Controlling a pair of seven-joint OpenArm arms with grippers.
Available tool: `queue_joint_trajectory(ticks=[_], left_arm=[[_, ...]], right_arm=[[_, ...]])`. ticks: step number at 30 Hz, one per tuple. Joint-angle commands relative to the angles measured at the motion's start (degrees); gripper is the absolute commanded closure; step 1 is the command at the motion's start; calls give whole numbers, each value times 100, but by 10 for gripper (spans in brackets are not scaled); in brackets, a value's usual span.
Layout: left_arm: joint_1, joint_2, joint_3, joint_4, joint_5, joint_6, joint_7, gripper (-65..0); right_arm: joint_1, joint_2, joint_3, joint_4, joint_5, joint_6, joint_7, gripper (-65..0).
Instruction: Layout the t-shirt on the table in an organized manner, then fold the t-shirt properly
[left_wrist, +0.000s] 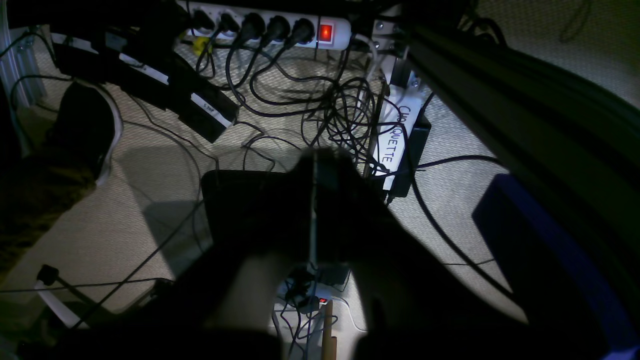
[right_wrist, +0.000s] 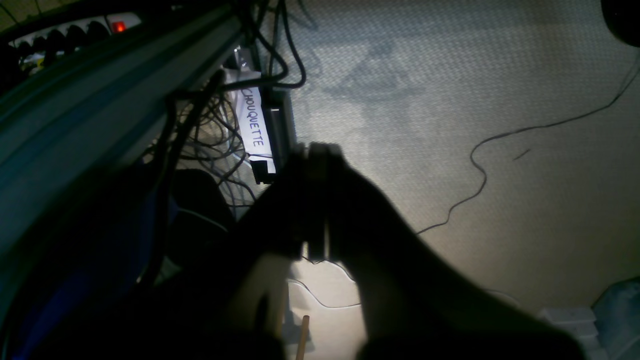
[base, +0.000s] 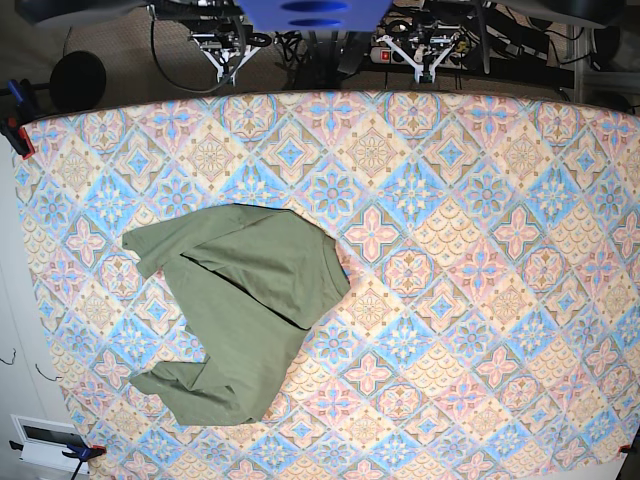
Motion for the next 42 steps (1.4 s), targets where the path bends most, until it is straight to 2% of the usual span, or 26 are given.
queue_joint_trajectory(ticks=[1,16,22,26,29,31,35,42], left_arm=[[19,-18,-10,26,-12,19,-13,-2],[36,-36,-10,26,-12,19,-13,-2],[502,-132,-10,553,-4,19,14,0],[801,-159,-10,835,-4,19,22,0],[1073,-185,-10,1098,-4,19,22,0],[1284,-334,43,1327,-4,19,22,0],[1706,-695,755,1942,-56,19,22,0],[2471,-1055,896,3323,-65,36,31,0]], right_arm=[[-12,19,-12,24,1,-8,26,-4],[-29,28,-12,24,1,-8,-18,-4],[-275,36,-12,32,1,-8,-1,-4],[-469,326,-21,402,1,-8,-27,-3],[-803,423,5,745,1,-8,-27,-3],[-1075,467,23,1035,1,-8,-27,-2],[-1533,933,23,1791,27,-8,-27,0],[-2359,995,32,2916,36,-8,-27,0]])
